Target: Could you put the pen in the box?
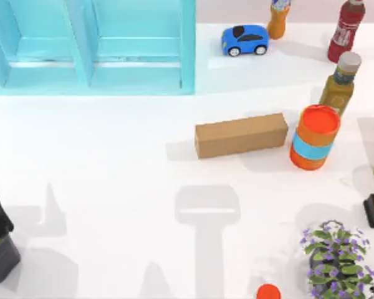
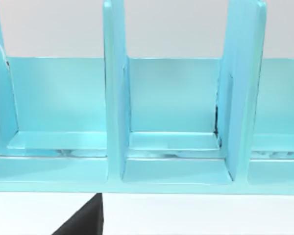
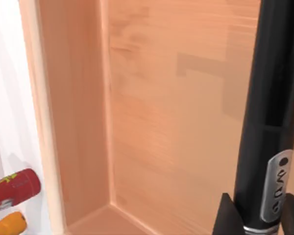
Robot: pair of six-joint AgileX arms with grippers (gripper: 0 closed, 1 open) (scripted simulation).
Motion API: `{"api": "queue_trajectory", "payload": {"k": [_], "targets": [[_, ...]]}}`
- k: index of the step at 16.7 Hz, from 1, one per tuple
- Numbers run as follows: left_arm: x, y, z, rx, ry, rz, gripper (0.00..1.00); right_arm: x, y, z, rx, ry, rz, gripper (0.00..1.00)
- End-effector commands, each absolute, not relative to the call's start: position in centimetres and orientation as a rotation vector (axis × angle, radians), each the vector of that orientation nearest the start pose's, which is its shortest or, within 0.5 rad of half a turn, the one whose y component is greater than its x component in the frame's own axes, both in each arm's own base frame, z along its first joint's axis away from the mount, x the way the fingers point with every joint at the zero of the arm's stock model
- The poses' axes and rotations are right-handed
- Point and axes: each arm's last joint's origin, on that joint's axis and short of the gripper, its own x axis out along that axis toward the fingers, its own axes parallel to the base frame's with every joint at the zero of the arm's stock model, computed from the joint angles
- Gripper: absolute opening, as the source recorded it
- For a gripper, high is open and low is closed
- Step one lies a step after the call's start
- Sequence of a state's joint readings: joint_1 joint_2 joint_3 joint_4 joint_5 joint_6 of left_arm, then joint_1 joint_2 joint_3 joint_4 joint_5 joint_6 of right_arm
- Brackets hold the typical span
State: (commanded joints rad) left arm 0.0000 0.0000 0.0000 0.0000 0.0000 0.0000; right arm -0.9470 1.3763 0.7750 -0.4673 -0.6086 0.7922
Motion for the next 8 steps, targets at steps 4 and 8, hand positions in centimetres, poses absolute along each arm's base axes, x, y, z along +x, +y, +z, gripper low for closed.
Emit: {"api": "queue_trajectory", "payload": {"k": [4, 8], "targets": [[10.6, -0.1, 16.0, 0.0, 0.0, 0.0, 1.0, 16.8, -19.6, 18.8, 1.477, 0.639, -0.616, 0.0], [10.6, -0.1, 16.0, 0.0, 0.0, 0.0, 1.0, 18.5, -18.6, 18.2, 1.445, 0.628, -0.589, 0.0]]}}
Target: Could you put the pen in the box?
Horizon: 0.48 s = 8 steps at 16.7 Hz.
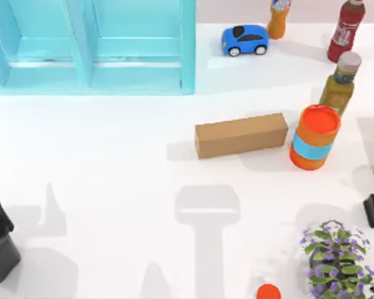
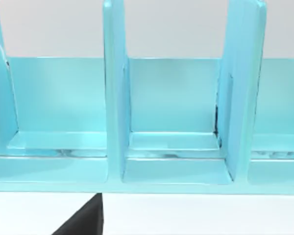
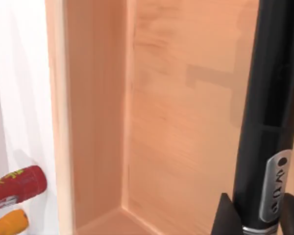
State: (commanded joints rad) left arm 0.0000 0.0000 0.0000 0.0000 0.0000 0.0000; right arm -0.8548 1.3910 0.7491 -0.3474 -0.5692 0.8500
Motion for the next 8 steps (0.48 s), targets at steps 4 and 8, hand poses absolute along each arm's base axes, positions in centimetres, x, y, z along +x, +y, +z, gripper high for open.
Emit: {"api": "queue_trajectory", "payload": {"k": [4, 8], "targets": [[10.6, -0.1, 16.0, 0.0, 0.0, 0.0, 1.0, 20.1, -17.2, 16.3, 1.474, 0.644, -0.573, 0.0], [10.6, -0.1, 16.0, 0.0, 0.0, 0.0, 1.0, 20.6, -16.9, 14.7, 1.492, 0.643, -0.612, 0.0]]}}
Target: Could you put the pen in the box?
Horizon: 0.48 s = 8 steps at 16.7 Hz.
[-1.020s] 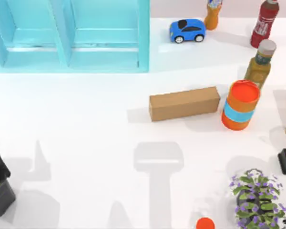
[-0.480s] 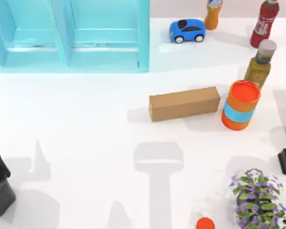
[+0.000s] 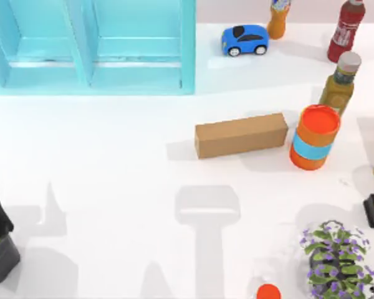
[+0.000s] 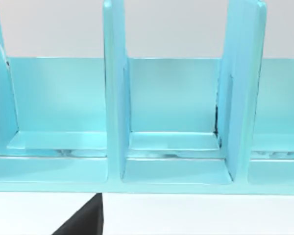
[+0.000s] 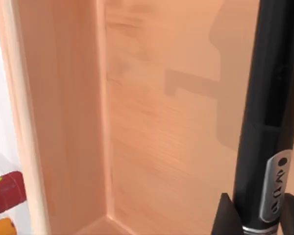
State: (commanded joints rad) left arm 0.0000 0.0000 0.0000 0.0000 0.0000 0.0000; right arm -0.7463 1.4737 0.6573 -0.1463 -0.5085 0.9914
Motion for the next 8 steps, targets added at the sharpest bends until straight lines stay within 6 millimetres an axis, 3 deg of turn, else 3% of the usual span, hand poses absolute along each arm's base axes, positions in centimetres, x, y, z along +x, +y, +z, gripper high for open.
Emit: {"api": "queue_trajectory", "payload": {"k": [5, 8], "targets": [[10.57, -0.12, 16.0, 0.0, 0.0, 0.0, 1.0, 20.57, -16.97, 14.56, 1.493, 0.639, -0.621, 0.0], [10.57, -0.12, 16.0, 0.0, 0.0, 0.0, 1.0, 20.57, -16.97, 14.56, 1.493, 0.639, -0.621, 0.23]]}}
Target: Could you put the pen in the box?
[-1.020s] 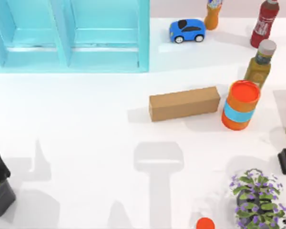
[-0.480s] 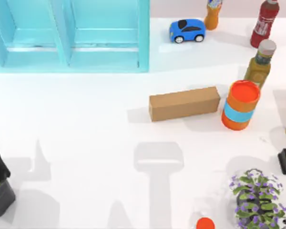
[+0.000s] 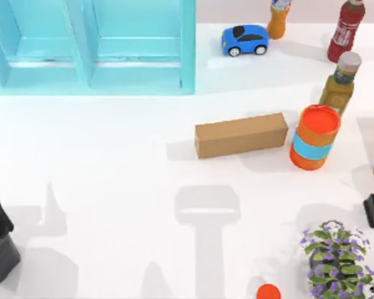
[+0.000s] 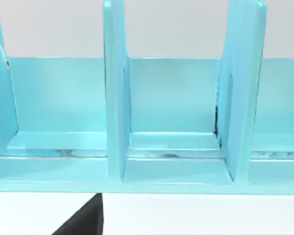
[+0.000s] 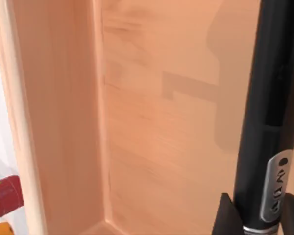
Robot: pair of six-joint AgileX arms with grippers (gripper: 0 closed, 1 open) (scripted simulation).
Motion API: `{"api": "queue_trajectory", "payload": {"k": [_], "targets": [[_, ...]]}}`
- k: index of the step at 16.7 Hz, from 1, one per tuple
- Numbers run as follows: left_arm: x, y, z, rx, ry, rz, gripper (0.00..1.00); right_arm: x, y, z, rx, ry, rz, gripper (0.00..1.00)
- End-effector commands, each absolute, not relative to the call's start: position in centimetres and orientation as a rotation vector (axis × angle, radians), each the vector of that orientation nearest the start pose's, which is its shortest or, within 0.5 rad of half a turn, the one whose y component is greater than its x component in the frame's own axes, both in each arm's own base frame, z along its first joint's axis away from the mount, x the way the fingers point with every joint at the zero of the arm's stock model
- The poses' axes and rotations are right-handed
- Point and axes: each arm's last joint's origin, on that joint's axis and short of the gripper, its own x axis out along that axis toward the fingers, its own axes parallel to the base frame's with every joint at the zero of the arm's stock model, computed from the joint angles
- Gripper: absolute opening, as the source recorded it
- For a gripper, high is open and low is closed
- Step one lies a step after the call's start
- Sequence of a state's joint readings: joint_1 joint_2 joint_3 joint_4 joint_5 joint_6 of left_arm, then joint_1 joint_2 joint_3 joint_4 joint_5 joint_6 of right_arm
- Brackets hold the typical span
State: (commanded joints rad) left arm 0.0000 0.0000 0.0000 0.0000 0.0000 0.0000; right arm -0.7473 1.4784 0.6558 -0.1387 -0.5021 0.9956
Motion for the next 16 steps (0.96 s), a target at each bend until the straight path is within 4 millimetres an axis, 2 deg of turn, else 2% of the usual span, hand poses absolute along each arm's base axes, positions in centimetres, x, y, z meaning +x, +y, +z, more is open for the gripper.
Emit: {"api": "queue_trajectory", "payload": {"k": [10, 16], "targets": [[10.57, -0.12, 16.0, 0.0, 0.0, 0.0, 1.0, 20.57, -16.97, 14.56, 1.493, 0.639, -0.621, 0.98], [10.57, -0.12, 16.0, 0.0, 0.0, 0.0, 1.0, 20.57, -16.97, 14.56, 1.493, 0.639, -0.621, 1.0]]}}
